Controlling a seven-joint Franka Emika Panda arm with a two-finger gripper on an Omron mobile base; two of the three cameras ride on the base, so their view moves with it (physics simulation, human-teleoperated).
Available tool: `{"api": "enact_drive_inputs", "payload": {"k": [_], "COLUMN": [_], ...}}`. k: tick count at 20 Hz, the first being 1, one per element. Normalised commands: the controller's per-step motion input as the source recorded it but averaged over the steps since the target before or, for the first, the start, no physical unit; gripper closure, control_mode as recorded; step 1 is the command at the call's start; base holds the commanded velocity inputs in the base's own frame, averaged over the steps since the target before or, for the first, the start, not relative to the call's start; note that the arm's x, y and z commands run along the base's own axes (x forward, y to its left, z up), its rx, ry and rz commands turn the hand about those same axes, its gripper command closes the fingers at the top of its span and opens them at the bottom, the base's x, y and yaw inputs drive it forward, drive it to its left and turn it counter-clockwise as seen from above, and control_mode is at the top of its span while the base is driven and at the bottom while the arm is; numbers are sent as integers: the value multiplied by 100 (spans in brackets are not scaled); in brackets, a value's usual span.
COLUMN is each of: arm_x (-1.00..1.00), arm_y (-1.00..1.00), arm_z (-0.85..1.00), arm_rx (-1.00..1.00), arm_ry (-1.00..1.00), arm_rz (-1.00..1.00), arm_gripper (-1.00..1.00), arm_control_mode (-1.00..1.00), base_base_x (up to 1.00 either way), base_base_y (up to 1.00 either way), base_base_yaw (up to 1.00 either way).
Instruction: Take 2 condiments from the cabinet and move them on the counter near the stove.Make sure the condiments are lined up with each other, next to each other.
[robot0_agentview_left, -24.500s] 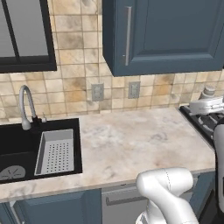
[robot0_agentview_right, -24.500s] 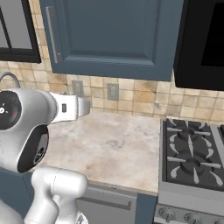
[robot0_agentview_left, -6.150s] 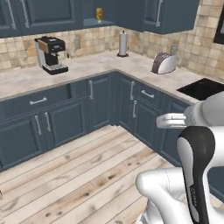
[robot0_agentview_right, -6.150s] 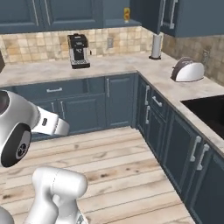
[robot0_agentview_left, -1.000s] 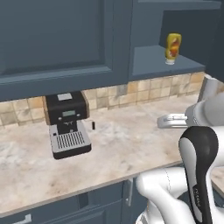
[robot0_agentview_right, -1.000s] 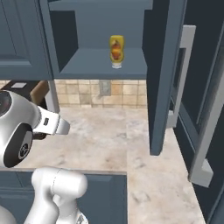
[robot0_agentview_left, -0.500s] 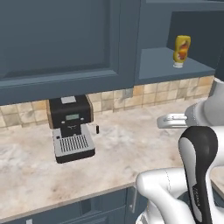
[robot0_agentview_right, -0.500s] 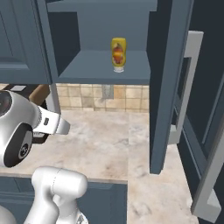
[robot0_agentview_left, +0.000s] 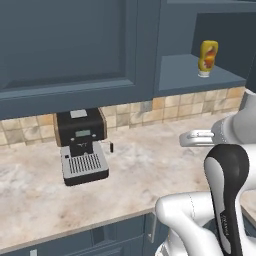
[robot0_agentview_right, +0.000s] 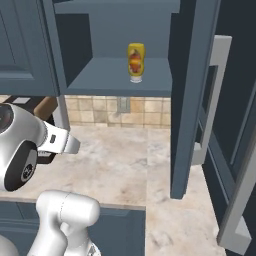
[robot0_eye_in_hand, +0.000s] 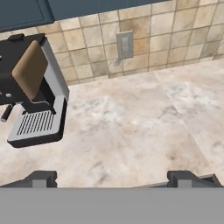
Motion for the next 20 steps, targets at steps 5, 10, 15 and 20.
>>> {"api": "enact_drive_inputs", "payload": {"k": [5, 10, 15, 20], "arm_x": [0, -1, 0, 0], "arm_y": [0, 0, -8, -22], "arm_z": [0, 2, 10, 14], "arm_rx": [0, 0, 0, 0], "arm_ry": [0, 0, 0, -1], "arm_rz": [0, -11, -17, -8], "arm_gripper": [-100, -100, -100, -100], "arm_control_mode": [100, -100, -100, -100], "base_base_x": [0, 0, 0, 0], "base_base_y": [0, 0, 0, 0], "base_base_yaw": [0, -2, 0, 0]}}
